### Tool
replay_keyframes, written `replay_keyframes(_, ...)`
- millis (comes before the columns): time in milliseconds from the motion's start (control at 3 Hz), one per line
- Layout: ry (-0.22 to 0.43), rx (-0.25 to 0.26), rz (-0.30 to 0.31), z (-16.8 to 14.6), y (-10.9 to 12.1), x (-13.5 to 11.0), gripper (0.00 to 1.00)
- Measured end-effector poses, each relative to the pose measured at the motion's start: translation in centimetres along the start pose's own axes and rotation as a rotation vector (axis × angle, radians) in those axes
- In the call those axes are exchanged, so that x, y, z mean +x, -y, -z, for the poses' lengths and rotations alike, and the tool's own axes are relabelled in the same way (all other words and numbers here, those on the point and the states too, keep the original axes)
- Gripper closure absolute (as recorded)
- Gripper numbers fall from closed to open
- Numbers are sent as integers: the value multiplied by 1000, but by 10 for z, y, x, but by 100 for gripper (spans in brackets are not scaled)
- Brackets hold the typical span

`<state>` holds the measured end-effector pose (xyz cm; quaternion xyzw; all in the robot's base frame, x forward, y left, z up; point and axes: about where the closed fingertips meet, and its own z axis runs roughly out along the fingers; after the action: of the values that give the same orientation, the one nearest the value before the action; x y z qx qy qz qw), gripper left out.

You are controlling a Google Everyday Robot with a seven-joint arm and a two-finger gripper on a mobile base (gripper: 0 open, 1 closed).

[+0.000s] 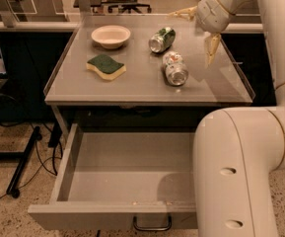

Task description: Place 7up can into top drawer

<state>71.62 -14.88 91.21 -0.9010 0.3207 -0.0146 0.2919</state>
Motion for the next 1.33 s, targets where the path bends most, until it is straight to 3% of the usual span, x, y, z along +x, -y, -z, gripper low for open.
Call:
replay_keyframes(333,-39,-54,-1,-5,2,2,0)
replay_keyframes(667,-51,-29,-3,-12,11,8,0)
replay_keyframes(1333,52,-22,-44,-49,-2,8,0)
